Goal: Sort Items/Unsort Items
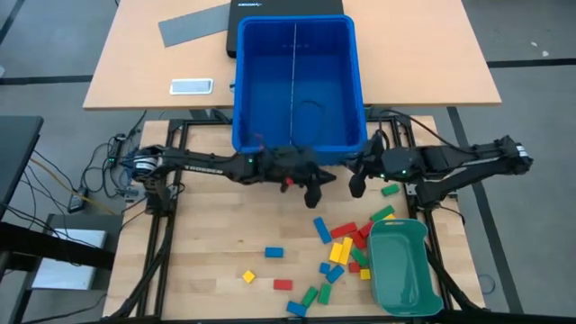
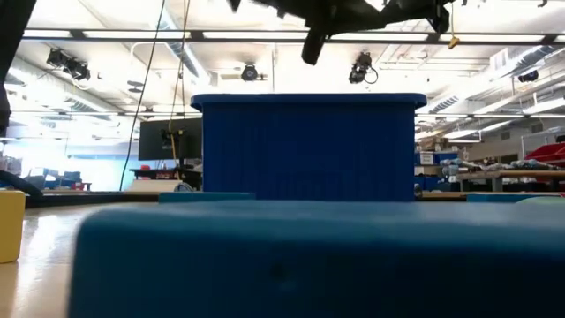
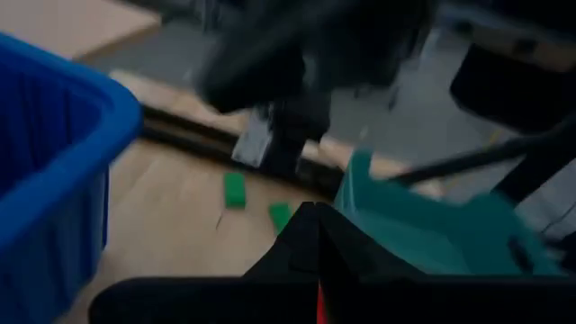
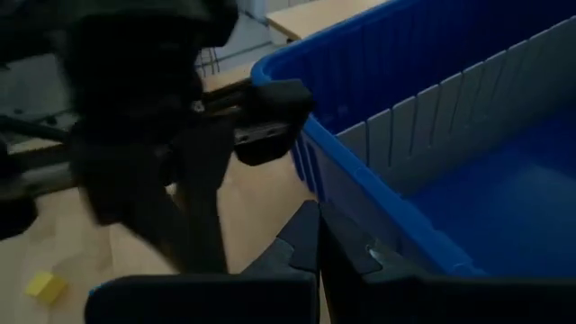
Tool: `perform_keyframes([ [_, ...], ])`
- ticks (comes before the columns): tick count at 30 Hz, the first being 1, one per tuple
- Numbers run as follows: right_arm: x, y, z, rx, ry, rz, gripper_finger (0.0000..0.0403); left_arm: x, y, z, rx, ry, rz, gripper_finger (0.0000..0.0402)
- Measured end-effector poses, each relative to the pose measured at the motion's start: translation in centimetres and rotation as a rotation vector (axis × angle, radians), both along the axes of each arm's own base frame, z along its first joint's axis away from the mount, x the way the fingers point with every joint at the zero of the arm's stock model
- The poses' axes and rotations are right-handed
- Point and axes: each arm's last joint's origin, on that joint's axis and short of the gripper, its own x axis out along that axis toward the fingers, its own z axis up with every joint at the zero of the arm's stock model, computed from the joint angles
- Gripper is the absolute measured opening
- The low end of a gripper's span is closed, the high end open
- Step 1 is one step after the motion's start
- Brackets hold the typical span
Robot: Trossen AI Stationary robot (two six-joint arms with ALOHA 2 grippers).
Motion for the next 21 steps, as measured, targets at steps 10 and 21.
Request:
perform_keyframes([
  [10, -0.7, -0.9, 0.3, -0.024, -0.011, -0.007, 0.0, -7.8, 2.7, -3.4, -0.106, -0.243, 0.307, 0.0001],
  [21, 4.3, -2.5, -1.5, 0.03, -0.044, -0.016, 0.0, -13.4, 3.4, -2.6, 0.099, 0.19, 0.503, 0.0005],
])
